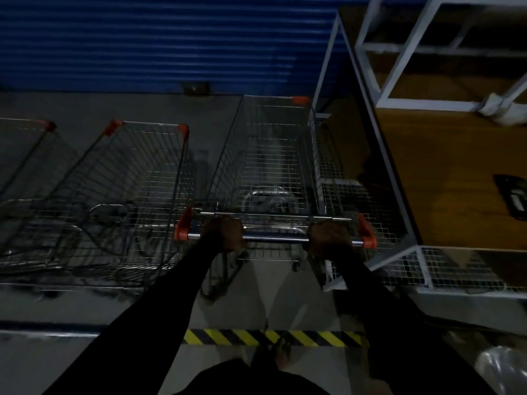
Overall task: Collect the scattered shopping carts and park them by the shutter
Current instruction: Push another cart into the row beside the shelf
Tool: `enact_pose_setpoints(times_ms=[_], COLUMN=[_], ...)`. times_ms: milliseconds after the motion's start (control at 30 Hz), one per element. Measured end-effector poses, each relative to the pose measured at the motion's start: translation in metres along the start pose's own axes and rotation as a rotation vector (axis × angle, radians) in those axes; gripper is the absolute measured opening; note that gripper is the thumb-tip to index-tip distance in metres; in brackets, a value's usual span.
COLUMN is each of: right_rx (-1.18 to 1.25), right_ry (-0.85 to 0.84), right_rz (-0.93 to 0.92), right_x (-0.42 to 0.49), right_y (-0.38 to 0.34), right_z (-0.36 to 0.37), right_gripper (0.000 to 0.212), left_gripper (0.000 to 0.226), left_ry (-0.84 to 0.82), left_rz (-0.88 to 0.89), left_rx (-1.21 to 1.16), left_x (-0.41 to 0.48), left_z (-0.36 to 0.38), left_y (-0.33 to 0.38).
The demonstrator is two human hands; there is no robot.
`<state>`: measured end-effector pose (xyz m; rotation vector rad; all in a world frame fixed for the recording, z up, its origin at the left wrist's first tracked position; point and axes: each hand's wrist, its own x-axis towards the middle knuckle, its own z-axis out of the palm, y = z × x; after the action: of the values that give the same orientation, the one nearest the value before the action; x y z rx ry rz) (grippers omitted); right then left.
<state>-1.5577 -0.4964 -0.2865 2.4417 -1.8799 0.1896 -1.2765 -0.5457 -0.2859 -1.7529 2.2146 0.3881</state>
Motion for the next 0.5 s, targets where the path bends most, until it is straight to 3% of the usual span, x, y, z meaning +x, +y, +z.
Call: enact_pose_setpoints(times_ms=[100, 167, 267, 300, 500], right_rx=[0.103, 0.018, -0.022, -0.028, -0.034], right_ry=[-0.214, -0.291, -0.367, -0.358, -0.524], right_rz=[0.102, 0.14, 0.153, 0.159, 0.191], right_x=[-0.011, -0.025, -0.034, -0.039, -0.066], right_y=[-0.018, -0.025, -0.036, -0.039, -0.054], right_z=[-0.006, -0.004, -0.007, -0.007, -0.023], right_gripper=[0.022, 0.024, 0.057, 0.058, 0.048], left_gripper=[0.029, 0.033, 0.036, 0.036, 0.043], left_ry=[0.029, -0.001, -0.006, -0.027, -0.012], left_rz=[0.157, 0.129, 0.113, 0.094, 0.105], left_rx=[0.077, 0.08, -0.017, -0.024, 0.004], left_x=[-0.01, -0.034, -0.054, -0.063, -0.1], left_z=[0.015, 0.008, 0.011, 0.01, 0.023], left_y=[-0.007, 0.001, 0.004, 0.004, 0.008])
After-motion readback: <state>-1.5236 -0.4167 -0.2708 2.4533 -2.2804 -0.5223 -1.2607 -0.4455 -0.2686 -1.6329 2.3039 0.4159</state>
